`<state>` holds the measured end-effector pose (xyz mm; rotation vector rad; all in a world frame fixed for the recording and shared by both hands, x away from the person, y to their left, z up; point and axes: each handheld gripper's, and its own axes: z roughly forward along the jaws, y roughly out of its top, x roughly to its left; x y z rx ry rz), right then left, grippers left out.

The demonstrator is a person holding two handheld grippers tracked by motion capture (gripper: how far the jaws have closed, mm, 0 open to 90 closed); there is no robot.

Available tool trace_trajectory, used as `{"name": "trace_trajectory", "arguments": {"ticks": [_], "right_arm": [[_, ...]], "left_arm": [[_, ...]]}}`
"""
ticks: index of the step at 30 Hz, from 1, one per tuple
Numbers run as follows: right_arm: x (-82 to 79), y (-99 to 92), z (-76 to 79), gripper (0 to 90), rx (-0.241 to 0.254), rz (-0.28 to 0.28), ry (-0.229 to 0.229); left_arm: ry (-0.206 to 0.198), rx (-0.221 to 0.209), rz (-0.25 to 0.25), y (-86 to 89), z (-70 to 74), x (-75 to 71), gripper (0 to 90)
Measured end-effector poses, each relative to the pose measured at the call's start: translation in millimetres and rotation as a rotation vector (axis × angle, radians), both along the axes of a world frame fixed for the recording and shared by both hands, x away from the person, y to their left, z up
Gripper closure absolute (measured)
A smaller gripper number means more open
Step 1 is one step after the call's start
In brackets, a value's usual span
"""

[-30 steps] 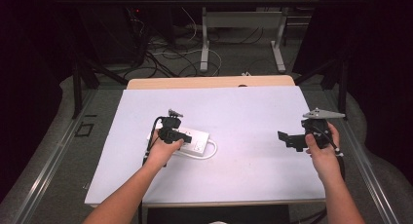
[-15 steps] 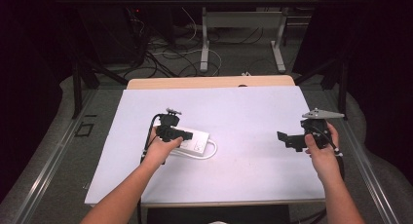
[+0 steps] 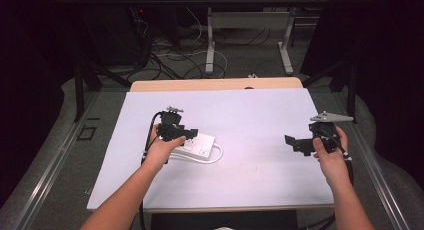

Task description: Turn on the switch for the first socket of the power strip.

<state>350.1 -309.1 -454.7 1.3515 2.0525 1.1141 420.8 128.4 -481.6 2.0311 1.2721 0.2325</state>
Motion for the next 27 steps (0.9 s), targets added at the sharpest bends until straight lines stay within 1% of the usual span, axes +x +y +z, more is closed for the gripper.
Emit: {"name": "trace_trajectory", "arguments": {"ticks": [1, 2, 3, 5, 6, 7, 8, 12, 15, 16, 18, 19, 21, 22, 24, 25, 26, 27], "right_arm": [[-0.3, -0.1, 0.4, 0.0, -0.004, -0.003, 0.001], [-0.2, -0.2, 0.5, 0.0, -0.003, -0.003, -0.003], [-0.2, -0.3, 0.6, 0.0, -0.005, -0.003, -0.004], [-0.4, -0.6, 0.9, 0.0, -0.005, -0.002, -0.005], [-0.4, -0.5, 1.0, 0.0, -0.004, -0.004, -0.004], [-0.2, -0.5, 0.8, 0.0, -0.001, -0.002, -0.006], [-0.4, -0.5, 0.9, 0.0, -0.003, -0.003, -0.005], [-0.6, 0.4, 0.8, 0.0, -0.004, -0.005, 0.000], [0.0, 0.2, 0.3, 0.0, -0.008, 0.004, -0.004], [0.1, 0.1, 0.3, 0.0, -0.010, 0.006, -0.006], [-0.3, 0.6, 0.5, 0.0, -0.003, 0.000, -0.002], [-0.6, 0.5, 0.7, 0.0, -0.004, -0.004, -0.001], [-0.5, 0.0, 0.9, 0.0, -0.008, -0.002, -0.004], [-0.5, 0.0, 0.9, 0.0, -0.008, -0.003, -0.004], [-0.6, -0.1, 1.0, 0.0, -0.009, -0.003, -0.004], [-0.6, 0.0, 1.0, 0.0, -0.008, -0.003, -0.004], [-0.6, 0.0, 1.0, 0.0, -0.009, -0.002, -0.005], [-0.6, 0.0, 1.1, 0.0, -0.009, -0.001, -0.003]], "left_arm": [[-0.005, 0.003, 0.000, 0.5, 1.1, 0.3, 36.2], [-0.006, -0.004, 0.007, 0.6, 2.0, 0.3, 35.6], [-0.016, 0.002, -0.001, 2.0, 3.2, 0.9, 34.7], [-0.030, -0.005, 0.001, 3.1, 5.5, 1.1, 33.7], [-0.043, 0.002, -0.003, 4.2, 6.9, 1.4, 33.2], [-0.046, -0.002, 0.000, 4.8, 8.4, 1.1, 32.6], [-0.057, -0.002, -0.001, 5.5, 9.8, 1.0, 32.2], [-0.076, 0.014, -0.009, 7.6, 15.7, -0.4, 29.9], [-0.098, 0.003, -0.022, 10.2, 20.3, -1.5, 29.2], [-0.105, 0.006, -0.027, 11.0, 22.0, -1.7, 28.3], [-0.093, -0.015, -0.019, 11.7, 25.1, -2.7, 25.1], [-0.092, -0.042, -0.023, 12.2, 26.0, -2.7, 22.4], [-0.093, -0.070, -0.028, 14.0, 29.3, -3.8, 18.7], [-0.089, -0.079, -0.030, 14.6, 30.9, -4.6, 17.4], [-0.097, -0.096, -0.029, 15.8, 34.0, -6.1, 15.8], [-0.095, -0.097, -0.029, 16.7, 36.0, -7.1, 15.5], [-0.099, -0.113, -0.029, 16.8, 37.4, -8.0, 14.7], [-0.100, -0.115, -0.030, 17.7, 39.2, -9.1, 13.3]]}}
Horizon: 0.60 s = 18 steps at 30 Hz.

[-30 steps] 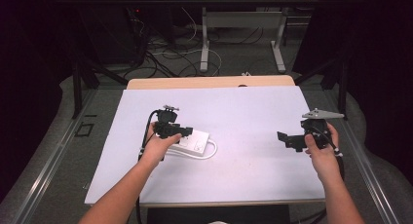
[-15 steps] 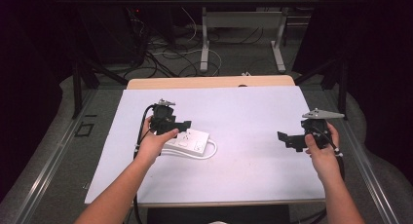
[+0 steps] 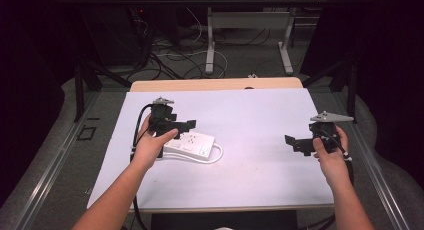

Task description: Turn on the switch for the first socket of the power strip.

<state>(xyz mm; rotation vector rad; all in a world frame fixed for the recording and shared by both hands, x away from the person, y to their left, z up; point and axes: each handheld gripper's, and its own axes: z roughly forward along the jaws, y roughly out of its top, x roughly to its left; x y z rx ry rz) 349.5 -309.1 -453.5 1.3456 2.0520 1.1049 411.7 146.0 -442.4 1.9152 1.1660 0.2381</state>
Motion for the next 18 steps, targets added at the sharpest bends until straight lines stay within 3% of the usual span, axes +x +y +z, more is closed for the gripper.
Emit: {"name": "trace_trajectory", "arguments": {"ticks": [7, 11, 18], "right_arm": [[0.1, 0.0, -0.1, 0.0, 0.000, 0.003, -0.001], [0.0, -0.2, 0.0, 0.0, -0.001, -0.003, -0.001], [-0.2, 0.3, 0.3, 0.0, -0.003, -0.001, -0.002]], "left_arm": [[-0.021, -0.038, 0.027, 7.0, 8.8, -6.2, 7.5], [-0.040, -0.049, 0.016, 14.2, 12.9, -10.1, 0.3], [-0.064, -0.029, 0.009, 28.9, 16.3, -18.6, 0.3]]}}
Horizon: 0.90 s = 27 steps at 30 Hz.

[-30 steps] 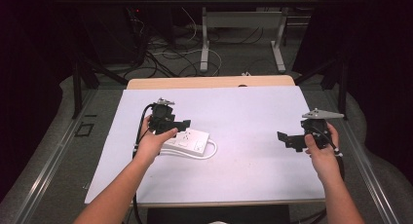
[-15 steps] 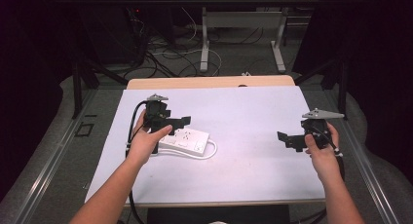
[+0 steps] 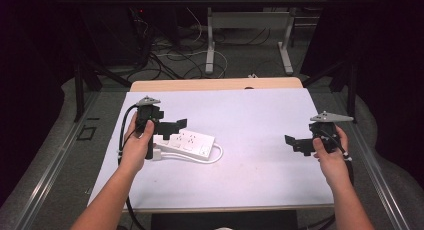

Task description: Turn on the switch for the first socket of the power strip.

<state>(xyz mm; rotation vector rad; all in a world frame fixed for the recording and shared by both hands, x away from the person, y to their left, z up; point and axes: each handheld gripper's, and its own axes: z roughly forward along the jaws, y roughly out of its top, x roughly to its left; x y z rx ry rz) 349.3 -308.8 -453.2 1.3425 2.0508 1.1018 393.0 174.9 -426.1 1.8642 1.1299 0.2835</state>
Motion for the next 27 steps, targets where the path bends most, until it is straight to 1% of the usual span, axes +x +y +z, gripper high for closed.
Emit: {"name": "trace_trajectory", "arguments": {"ticks": [4, 6, 7, 8, 9, 10, 14, 15, 16, 17, 18, 20, 21, 22, 24, 25, 26, 27], "right_arm": [[0.0, -0.1, 0.1, 0.0, 0.001, 0.000, 0.000], [0.1, -0.2, 0.0, 0.0, 0.001, 0.000, -0.001], [0.2, -0.3, -0.1, 0.0, 0.002, 0.001, -0.001], [0.1, -0.3, -0.2, 0.0, 0.003, 0.000, -0.001], [0.2, -0.4, -0.2, 0.0, 0.003, -0.001, -0.001], [0.1, -0.4, -0.2, 0.0, 0.003, -0.001, -0.001], [0.1, -0.5, -0.3, 0.0, 0.002, -0.004, 0.003], [0.0, -0.6, -0.2, 0.0, 0.001, -0.005, 0.003], [0.0, -0.5, -0.2, 0.0, 0.002, -0.004, 0.003], [0.0, -0.5, -0.1, 0.0, 0.003, -0.004, 0.003], [-0.1, -0.5, 0.0, 0.0, 0.002, -0.005, 0.002], [-0.1, -0.5, 0.0, 0.0, 0.001, -0.006, 0.001], [-0.1, -0.5, 0.0, 0.0, 0.002, -0.006, 0.001], [-0.1, -0.5, 0.0, 0.0, 0.001, -0.007, 0.002], [-0.1, -0.7, -0.1, 0.0, 0.002, -0.006, 0.002], [-0.1, -0.6, -0.1, 0.0, 0.003, -0.007, 0.002], [-0.1, -0.6, 0.0, 0.0, 0.003, -0.008, 0.002], [-0.1, -0.8, 0.1, 0.0, 0.002, -0.008, 0.001]], "left_arm": [[-0.013, 0.016, 0.016, 8.3, 1.8, -4.7, 0.3], [-0.017, 0.010, 0.033, 13.6, 3.5, -6.9, 0.3], [-0.024, 0.016, 0.037, 17.2, 4.6, -7.7, 0.3], [-0.020, 0.012, 0.042, 20.4, 6.1, -8.9, 0.3], [-0.037, 0.015, 0.052, 23.8, 6.8, -9.7, 0.3], [-0.033, 0.013, 0.057, 27.3, 8.2, -11.0, 0.3], [-0.052, 0.042, 0.073, 42.1, 11.0, -15.2, 0.3], [-0.055, 0.038, 0.084, 45.6, 11.1, -16.4, 0.3], [-0.054, 0.029, 0.097, 48.9, 11.0, -17.8, 0.3], [-0.061, 0.037, 0.104, 53.4, 10.8, -18.4, 0.3], [-0.057, 0.040, 0.109, 57.3, 10.3, -19.0, 0.3], [-0.047, 0.033, 0.125, 63.7, 8.2, -21.1, 0.3], [-0.053, 0.040, 0.134, 67.4, 7.0, -21.7, 0.3], [-0.058, 0.034, 0.152, 69.7, 5.1, -22.7, 0.3], [-0.050, 0.043, 0.161, 76.8, 3.5, -24.8, 0.3], [-0.052, 0.045, 0.168, 80.1, 2.2, -25.6, 0.3], [-0.057, 0.033, 0.181, 82.2, 0.1, -26.4, 0.3], [-0.056, 0.041, 0.185, 85.7, -0.9, -27.2, 0.3]]}}
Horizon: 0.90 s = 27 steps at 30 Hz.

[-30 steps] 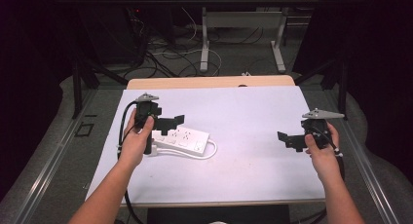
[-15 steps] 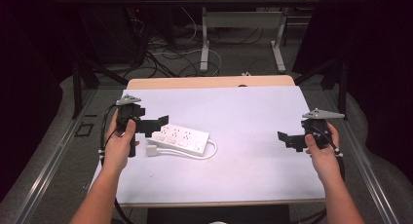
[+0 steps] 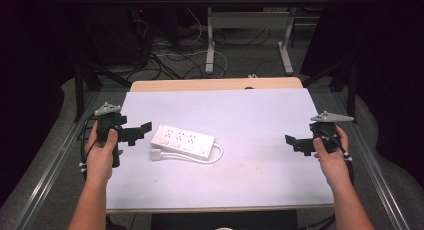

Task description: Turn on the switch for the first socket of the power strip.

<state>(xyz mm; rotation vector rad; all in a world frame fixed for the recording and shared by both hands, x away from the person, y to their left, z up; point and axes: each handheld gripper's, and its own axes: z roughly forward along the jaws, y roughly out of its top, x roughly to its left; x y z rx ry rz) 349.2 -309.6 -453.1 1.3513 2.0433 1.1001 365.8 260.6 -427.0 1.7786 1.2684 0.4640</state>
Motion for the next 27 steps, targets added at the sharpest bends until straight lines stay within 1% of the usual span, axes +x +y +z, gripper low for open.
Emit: {"name": "trace_trajectory", "arguments": {"ticks": [1, 2, 3, 4, 5, 8, 9, 10, 12, 14, 15, 16, 20, 21, 23, 25, 27], "right_arm": [[0.0, -0.1, 0.1, 0.0, 0.000, 0.000, 0.000], [0.0, -0.2, 0.0, 0.0, 0.001, -0.001, 0.000], [-0.2, 0.2, -0.2, 0.0, 0.005, -0.007, -0.001], [-0.1, -0.1, -0.1, 0.0, 0.005, -0.007, -0.001], [-0.2, -0.4, -0.1, 0.0, 0.003, -0.008, -0.002], [0.2, -0.8, -0.4, 0.0, 0.003, -0.011, -0.001], [0.3, -0.9, -0.6, 0.0, 0.003, -0.012, -0.001], [0.2, -1.2, -0.4, 0.0, 0.003, -0.009, 0.004], [0.7, -0.6, -1.2, 0.0, 0.007, -0.014, -0.003], [0.7, -1.2, -1.1, 0.0, 0.007, -0.008, 0.001], [0.5, -1.2, -1.1, 0.0, 0.008, -0.010, 0.003], [0.5, -1.4, -1.1, 0.0, 0.007, -0.011, 0.004], [1.4, -3.0, -2.4, 0.0, 0.001, -0.009, 0.002], [1.9, -3.0, -3.3, 0.0, 0.001, -0.012, -0.002], [2.5, -2.7, -4.3, 0.0, 0.006, -0.015, 0.000], [2.3, -3.0, -4.0, 0.0, 0.003, -0.012, 0.009], [2.6, -3.0, -4.3, 0.0, 0.001, -0.005, 0.010]], "left_arm": [[0.009, -0.003, 0.005, 2.8, -1.1, -1.1, 0.3], [0.002, -0.007, 0.017, 4.9, -3.3, -1.6, 0.3], [0.007, 0.004, 0.018, 8.1, -4.3, -2.2, 0.3], [0.006, 0.001, 0.031, 10.2, -6.0, -2.9, 0.3], [0.008, 0.005, 0.031, 13.2, -7.4, -3.2, 0.3], [0.011, -0.011, 0.054, 19.5, -13.8, -4.5, 0.3], [0.020, -0.012, 0.055, 21.7, -15.6, -4.9, 0.3], [0.022, -0.012, 0.061, 23.6, -18.0, -4.9, 0.3], [0.024, -0.005, 0.069, 26.6, -22.0, -4.7, 0.4], [0.023, -0.008, 0.074, 29.3, -24.8, -4.9, 0.4], [0.031, -0.006, 0.068, 31.3, -25.2, -5.5, 0.4], [0.016, -0.010, 0.076, 32.2, -26.9, -5.5, 0.4], [0.000, -0.008, 0.075, 36.2, -31.2, -7.6, 0.4], [0.006, -0.006, 0.072, 37.4, -32.1, -8.3, 0.3], [0.001, -0.013, 0.075, 38.8, -35.5, -8.8, 0.4], [0.000, -0.021, 0.079, 40.3, -38.6, -9.3, 0.4], [0.011, -0.020, 0.073, 42.5, -40.6, -10.0, 0.4]]}}
